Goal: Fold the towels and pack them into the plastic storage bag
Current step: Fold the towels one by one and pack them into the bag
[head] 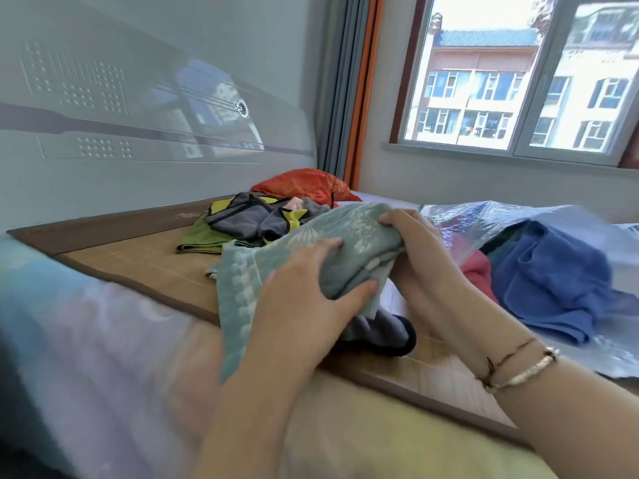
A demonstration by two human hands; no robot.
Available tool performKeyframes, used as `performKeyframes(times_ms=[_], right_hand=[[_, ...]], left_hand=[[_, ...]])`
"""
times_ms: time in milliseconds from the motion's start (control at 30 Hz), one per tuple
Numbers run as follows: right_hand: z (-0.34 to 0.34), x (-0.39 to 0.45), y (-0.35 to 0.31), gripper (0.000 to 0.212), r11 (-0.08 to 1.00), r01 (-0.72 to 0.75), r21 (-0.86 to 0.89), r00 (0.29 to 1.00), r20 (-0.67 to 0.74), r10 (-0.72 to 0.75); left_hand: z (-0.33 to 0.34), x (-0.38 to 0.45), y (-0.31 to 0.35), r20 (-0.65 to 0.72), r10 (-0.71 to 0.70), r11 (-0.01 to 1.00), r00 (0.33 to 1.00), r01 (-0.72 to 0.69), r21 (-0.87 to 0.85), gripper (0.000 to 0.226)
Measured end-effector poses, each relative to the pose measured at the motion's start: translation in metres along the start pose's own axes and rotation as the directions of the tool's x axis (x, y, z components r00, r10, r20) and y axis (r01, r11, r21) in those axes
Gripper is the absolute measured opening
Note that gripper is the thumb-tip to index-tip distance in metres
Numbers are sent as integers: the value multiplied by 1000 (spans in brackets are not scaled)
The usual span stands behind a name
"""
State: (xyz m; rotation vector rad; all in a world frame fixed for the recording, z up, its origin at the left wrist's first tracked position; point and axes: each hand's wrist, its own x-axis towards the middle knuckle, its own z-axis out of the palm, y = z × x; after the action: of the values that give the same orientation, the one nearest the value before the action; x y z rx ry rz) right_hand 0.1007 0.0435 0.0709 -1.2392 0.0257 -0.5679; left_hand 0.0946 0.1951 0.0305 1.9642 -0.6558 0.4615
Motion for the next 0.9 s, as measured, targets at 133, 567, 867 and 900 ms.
performKeyframes(times_ms=[133,567,867,900], right_hand=[[-40,-47,-45,37,992,-16,124,1000,12,15],[-168,-105,-83,16,925,-174,-339,978,-169,122],[-188,-116,-87,34,510,-16,-860,978,-118,-169],[-180,-120,-93,42,517,79,-852,969,-55,-239]], left_hand=[[21,-19,49,92,149,981,985,-136,-135,58],[54,-31,104,122,-183,749,976,218,-625,19],[21,-12,139,234,115,904,965,-4,-427,17],[15,-11,145,262,152,913,953,-34,-406,19]])
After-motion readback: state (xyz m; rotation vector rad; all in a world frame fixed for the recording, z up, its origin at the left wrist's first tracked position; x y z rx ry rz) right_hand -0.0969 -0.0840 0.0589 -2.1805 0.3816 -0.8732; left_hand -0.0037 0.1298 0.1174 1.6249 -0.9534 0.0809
